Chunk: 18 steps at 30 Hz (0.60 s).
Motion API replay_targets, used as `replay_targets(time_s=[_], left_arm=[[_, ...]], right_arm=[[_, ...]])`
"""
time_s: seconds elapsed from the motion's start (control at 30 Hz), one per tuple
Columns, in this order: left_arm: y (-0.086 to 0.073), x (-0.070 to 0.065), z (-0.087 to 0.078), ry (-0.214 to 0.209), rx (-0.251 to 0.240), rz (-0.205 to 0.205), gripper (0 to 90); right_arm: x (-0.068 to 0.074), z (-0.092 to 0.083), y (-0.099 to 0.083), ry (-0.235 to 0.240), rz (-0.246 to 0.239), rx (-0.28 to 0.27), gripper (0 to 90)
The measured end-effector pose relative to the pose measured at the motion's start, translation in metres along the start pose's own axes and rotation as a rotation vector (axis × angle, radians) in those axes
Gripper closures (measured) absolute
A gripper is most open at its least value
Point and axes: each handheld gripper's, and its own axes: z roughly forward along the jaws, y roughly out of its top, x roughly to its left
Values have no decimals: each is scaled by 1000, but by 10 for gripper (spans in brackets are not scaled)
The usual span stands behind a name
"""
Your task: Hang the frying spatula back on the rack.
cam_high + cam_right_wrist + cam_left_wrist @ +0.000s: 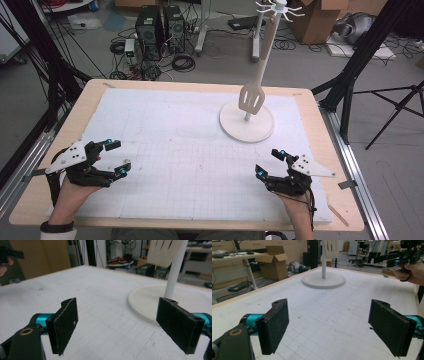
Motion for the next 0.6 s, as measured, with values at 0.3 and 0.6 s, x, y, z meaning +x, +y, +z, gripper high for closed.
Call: replay_targets(time_s=[0.3,0.6], left_arm=[[-6,0,3,10,13,-5,173],[-10,-1,1,21,12,-14,176]], right_arm=[[-6,-2,-4,-38,26,5,164],[-8,-5,-3,-45,34,1,164]])
